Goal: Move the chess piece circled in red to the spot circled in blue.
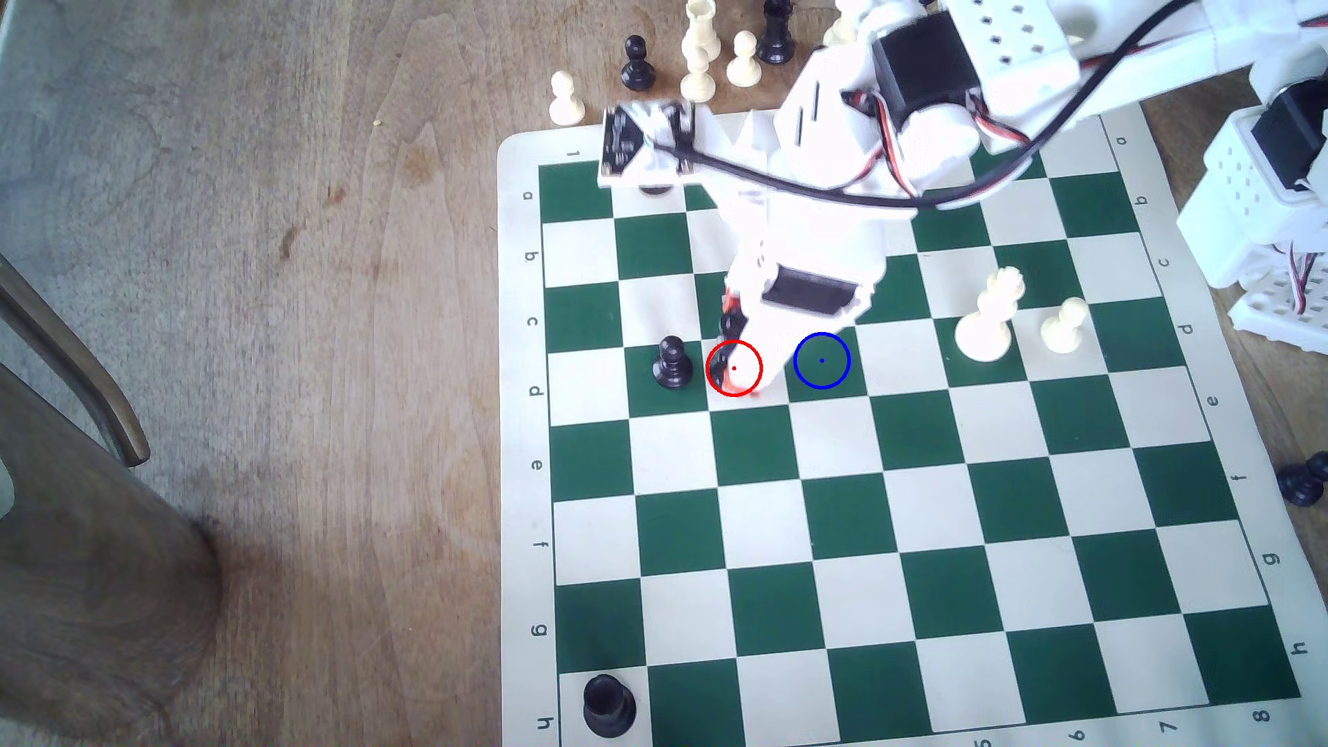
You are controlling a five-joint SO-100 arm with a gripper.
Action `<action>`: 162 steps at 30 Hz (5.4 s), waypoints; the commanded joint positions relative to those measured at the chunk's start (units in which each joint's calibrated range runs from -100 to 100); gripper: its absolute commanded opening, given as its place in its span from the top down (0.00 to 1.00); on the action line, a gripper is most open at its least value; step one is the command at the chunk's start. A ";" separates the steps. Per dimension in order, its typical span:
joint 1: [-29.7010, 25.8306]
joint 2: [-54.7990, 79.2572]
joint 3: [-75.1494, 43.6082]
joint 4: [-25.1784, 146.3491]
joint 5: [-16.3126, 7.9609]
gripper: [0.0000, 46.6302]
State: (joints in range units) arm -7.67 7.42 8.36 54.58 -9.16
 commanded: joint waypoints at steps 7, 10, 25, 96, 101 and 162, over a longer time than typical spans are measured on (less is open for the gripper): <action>0.59 -0.20 -0.47 -1.26 -0.15 0.67; 0.83 -0.20 -0.38 -1.76 -0.15 0.69; 1.37 0.73 -0.29 -3.48 -0.10 0.79; -1.21 -9.54 -6.82 8.32 0.20 0.87; -1.76 -12.25 -2.92 8.97 0.34 0.88; 0.28 -9.88 14.40 -1.92 1.32 0.56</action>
State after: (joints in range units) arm -8.26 1.80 22.91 53.31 -7.74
